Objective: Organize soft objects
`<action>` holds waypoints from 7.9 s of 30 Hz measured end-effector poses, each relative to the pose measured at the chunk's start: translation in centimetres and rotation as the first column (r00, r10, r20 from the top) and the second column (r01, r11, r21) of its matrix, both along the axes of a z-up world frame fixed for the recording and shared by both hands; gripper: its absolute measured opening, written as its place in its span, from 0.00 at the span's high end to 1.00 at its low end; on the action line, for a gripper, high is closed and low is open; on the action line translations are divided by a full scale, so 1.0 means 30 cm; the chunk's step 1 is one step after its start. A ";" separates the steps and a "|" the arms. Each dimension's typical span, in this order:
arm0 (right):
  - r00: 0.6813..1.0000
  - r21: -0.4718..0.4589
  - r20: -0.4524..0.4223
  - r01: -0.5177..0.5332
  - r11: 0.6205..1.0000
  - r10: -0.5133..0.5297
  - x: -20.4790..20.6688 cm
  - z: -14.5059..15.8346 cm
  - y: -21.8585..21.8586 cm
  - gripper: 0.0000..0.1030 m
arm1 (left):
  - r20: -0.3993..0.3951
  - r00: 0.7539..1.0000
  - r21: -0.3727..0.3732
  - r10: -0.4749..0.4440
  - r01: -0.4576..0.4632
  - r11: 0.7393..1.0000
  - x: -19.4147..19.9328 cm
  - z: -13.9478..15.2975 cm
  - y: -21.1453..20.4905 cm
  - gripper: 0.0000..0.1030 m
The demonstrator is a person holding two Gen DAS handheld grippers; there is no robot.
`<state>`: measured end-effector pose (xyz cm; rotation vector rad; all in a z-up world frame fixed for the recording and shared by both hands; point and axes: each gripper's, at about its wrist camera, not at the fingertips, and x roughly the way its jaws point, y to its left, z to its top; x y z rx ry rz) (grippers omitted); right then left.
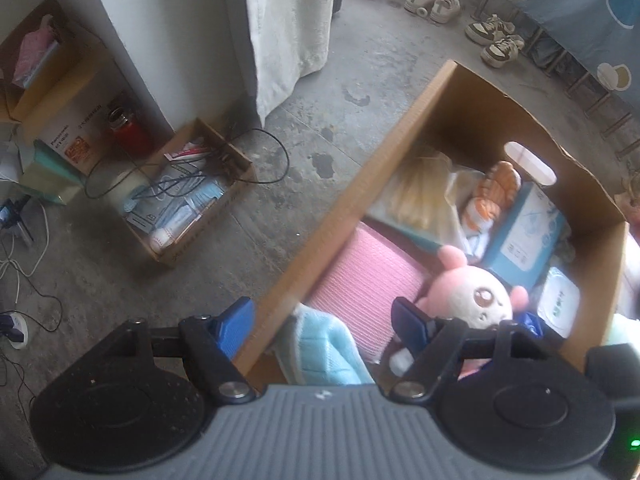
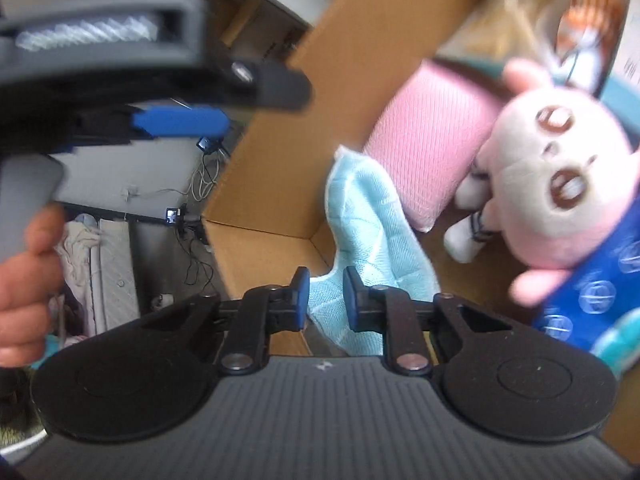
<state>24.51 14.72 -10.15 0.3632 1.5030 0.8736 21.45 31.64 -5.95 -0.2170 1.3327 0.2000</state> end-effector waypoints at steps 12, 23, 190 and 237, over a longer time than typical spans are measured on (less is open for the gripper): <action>0.999 -0.054 -0.045 0.008 0.999 -0.011 -0.011 -0.023 0.026 0.79 | -0.015 1.000 0.029 0.022 -0.022 0.999 -0.020 -0.036 0.062 0.25; 0.973 -0.084 0.229 0.064 0.994 -0.044 -0.101 0.297 -0.226 0.32 | -0.009 0.999 0.108 0.043 -0.042 0.993 -0.085 0.064 -0.021 0.21; 0.736 -0.561 0.338 0.658 0.502 -0.587 -0.712 0.512 -0.765 0.01 | -0.071 0.757 0.123 -0.650 0.653 0.747 -0.520 0.207 -0.741 0.10; 0.739 -0.564 0.334 0.654 0.505 -0.585 -0.711 0.509 -0.748 0.01 | -0.070 0.758 0.124 -0.649 0.652 0.748 -0.522 0.207 -0.725 0.11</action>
